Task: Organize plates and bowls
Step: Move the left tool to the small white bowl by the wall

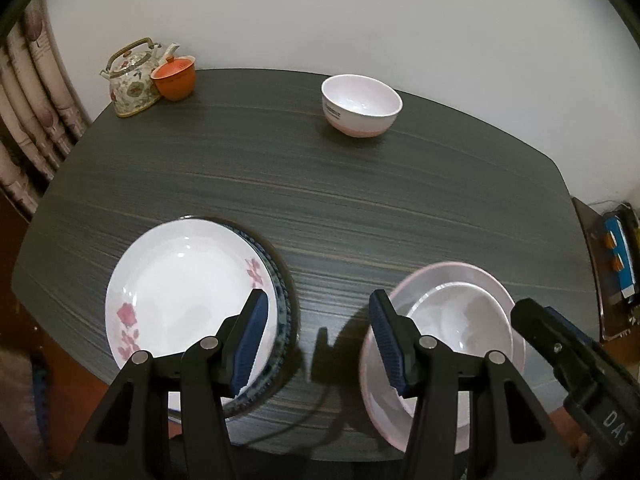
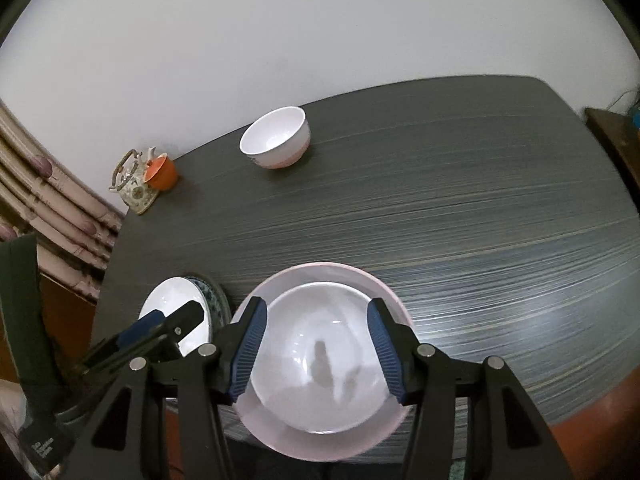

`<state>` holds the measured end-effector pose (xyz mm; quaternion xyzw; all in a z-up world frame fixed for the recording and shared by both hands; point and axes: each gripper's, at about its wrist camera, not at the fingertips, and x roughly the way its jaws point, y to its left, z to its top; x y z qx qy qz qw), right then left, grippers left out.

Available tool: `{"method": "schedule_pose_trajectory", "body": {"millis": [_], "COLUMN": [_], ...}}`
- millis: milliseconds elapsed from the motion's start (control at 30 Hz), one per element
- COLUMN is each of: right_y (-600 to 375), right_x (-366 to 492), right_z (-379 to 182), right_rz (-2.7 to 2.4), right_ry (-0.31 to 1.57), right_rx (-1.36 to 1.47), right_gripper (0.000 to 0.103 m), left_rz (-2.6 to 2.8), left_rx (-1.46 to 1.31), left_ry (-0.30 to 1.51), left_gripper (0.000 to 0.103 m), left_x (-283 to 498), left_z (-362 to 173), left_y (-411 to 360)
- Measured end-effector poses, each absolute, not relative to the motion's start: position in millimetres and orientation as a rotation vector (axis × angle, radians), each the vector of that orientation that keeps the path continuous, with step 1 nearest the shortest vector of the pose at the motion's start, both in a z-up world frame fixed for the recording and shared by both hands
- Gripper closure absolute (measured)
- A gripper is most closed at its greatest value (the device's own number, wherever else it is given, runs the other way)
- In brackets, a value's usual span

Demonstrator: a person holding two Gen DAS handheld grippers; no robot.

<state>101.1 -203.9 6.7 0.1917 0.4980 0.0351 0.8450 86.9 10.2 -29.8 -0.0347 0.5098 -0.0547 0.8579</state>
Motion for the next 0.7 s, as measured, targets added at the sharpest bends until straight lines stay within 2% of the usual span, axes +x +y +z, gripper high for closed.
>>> {"method": "schedule_pose_trajectory", "body": {"millis": [533,700], "right_y": [-208.7,-209.5], "right_x": [150.3,177.6], "right_z": [2.4,-3.6], "right_rz": [0.056,0.057], "right_ry": [1.083,1.13], "right_rx": [0.407,0.408], "right_gripper": [0.049,0.049], "left_rz": [-0.098,-0.109], "left_rx": [-0.015,0.005], "left_ry": [1.099,1.107], "left_gripper": [0.054,0.049], "left_x": [140.4,163.8], "left_z": [-34.1,-35.4], "left_y": [17.1,18.7]}}
